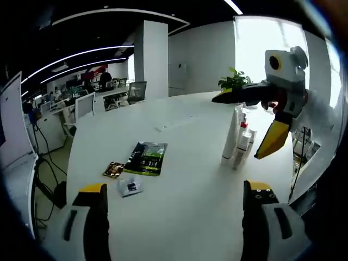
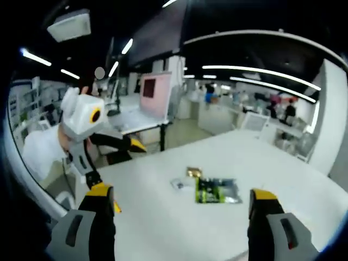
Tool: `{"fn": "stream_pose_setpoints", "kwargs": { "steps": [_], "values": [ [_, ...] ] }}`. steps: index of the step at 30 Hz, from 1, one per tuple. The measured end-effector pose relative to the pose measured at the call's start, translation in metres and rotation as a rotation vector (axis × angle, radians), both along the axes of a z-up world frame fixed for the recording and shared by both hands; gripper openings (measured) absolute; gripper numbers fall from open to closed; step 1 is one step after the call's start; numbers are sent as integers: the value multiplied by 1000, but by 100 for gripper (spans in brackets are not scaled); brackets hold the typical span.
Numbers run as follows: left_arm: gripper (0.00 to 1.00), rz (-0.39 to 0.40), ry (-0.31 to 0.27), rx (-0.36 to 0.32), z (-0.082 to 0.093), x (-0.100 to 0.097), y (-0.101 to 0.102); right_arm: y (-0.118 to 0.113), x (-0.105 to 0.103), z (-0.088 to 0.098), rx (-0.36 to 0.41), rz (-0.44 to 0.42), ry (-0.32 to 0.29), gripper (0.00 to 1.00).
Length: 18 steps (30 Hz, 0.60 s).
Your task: Arrange the skincare products in the storage area until every visible bottle or jar stands upright without overlapping.
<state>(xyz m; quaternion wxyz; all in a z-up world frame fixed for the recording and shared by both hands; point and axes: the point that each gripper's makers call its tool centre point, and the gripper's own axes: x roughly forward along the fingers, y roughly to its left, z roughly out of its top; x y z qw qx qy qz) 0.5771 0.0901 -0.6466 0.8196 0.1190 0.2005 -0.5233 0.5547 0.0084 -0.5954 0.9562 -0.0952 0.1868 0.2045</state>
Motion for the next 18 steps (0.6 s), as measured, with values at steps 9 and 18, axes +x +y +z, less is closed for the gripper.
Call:
{"fn": "stream_pose_setpoints", "kwargs": {
  "steps": [9, 18],
  "values": [
    [99, -2, 6, -2, -5, 8, -3, 6, 17, -22, -56, 27, 53, 100],
    [99, 1, 42, 15, -20, 15, 1, -2, 30, -52, -61, 4, 104, 99]
  ]
}}
